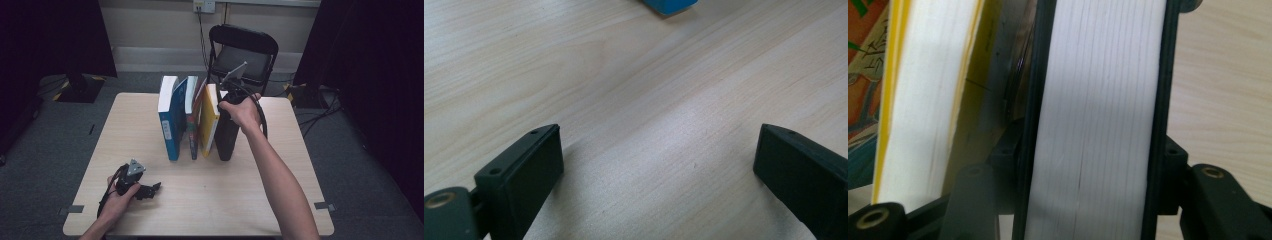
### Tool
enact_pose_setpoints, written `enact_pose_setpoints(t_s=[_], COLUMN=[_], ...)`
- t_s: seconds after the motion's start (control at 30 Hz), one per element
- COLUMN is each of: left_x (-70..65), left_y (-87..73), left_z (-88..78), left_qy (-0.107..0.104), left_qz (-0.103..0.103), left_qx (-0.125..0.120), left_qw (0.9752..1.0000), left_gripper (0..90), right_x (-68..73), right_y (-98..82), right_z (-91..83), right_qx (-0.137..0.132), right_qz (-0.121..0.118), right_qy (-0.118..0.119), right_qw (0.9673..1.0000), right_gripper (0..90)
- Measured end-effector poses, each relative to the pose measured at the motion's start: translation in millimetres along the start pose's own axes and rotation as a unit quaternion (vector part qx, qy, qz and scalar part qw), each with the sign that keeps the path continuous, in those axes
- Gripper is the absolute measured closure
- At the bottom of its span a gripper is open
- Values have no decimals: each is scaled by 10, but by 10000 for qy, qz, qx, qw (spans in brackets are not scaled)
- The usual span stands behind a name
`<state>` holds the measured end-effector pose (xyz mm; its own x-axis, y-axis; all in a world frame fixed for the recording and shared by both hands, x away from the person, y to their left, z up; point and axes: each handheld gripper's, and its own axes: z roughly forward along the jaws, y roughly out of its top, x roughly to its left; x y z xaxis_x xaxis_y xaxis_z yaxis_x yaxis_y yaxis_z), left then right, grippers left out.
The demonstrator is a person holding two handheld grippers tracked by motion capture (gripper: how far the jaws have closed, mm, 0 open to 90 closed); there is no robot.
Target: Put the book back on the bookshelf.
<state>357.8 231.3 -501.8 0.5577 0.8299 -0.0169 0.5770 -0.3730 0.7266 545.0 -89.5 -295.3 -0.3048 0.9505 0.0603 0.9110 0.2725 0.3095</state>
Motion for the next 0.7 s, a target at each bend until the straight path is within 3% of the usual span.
enact_pose_setpoints(t_s=[0.33, 0.4, 0.7], left_x=[0, 0, 0], left_y=[0, 0, 0], left_z=[0, 0, 0], left_qy=[0, 0, 0], left_qz=[-3, -1, -5], left_qx=[-3, 0, -2], left_qw=[10000, 10000, 10000], left_gripper=[55, 55, 55], right_x=[-38, -8, 107], right_y=[44, 36, -7], right_z=[73, 55, 31], right_qx=[96, 24, -111], right_qz=[168, 134, 23], right_qy=[63, -99, -219], right_qw=[9998, 9999, 9997], right_gripper=[482, 513, 534])
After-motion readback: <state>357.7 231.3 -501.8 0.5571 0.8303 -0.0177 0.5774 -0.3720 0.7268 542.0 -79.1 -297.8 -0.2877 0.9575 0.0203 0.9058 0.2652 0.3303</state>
